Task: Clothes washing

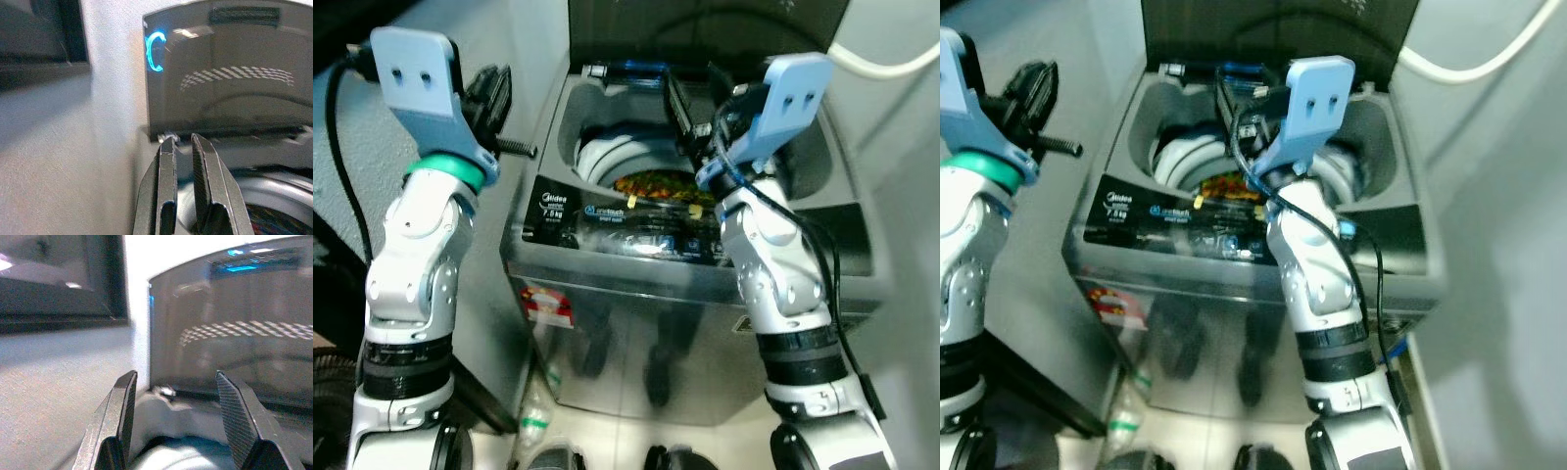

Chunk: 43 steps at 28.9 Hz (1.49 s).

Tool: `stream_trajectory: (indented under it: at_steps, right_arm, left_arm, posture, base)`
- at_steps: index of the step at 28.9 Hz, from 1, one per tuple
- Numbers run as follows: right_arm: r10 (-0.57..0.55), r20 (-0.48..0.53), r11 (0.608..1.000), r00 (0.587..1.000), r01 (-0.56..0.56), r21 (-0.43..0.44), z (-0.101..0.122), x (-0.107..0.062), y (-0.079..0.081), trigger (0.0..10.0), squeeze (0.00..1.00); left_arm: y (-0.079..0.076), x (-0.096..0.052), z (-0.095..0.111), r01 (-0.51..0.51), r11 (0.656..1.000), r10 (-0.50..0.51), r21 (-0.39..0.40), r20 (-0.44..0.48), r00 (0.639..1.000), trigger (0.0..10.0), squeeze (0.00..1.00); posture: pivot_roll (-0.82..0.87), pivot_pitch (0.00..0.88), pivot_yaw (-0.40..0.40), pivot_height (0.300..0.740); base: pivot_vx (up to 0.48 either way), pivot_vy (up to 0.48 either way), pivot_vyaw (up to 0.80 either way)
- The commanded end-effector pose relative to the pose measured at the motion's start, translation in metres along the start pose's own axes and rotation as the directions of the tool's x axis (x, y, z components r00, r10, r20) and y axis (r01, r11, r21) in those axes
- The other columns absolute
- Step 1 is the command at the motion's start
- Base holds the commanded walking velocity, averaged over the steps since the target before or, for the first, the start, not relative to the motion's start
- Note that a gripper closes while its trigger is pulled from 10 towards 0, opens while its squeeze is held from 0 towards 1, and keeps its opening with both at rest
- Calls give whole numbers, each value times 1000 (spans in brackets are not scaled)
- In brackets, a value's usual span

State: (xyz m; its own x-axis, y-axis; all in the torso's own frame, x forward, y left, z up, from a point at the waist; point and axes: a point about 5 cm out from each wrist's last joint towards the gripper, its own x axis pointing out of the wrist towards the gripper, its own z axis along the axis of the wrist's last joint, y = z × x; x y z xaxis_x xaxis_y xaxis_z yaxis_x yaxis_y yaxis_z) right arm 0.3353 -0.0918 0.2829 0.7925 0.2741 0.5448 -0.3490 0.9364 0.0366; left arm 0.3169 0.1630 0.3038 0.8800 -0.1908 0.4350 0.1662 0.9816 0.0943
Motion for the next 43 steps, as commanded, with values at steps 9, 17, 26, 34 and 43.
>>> stream_trajectory:
  at_steps: [9,17,26,34,43]
  right_arm:
    - [40,-10,990,999,-41,-133,-6,-1,7,10000,0]
    - [88,-42,970,995,-95,-224,-14,-5,12,10000,0]
    - [116,-48,962,992,-125,-243,-16,-6,14,10000,0]
    - [141,-54,961,989,-150,-233,-19,-8,19,10000,0]
    - [149,-71,964,986,-161,-213,-23,-12,20,10000,0]
  left_arm:
    - [1,1,-2,-8,1000,8,22,5,1000,10000,0]
    - [-11,0,-10,26,999,-25,24,-37,999,10000,0]
    - [-35,-5,-23,105,994,-105,1,-80,991,10000,0]
    - [-43,-8,-36,123,992,-118,31,-126,985,10000,0]
    - [-41,-15,-50,84,995,-71,59,-195,978,10000,0]
  posture:
    - [31,10,26,740]
    - [30,13,27,740]
    - [28,17,27,740]
    - [29,18,31,740]
    - [32,21,30,740]
  base:
    - [-343,0,611]
    - [-36,0,800]
    - [0,0,800]
    - [0,0,800]
    - [0,0,800]
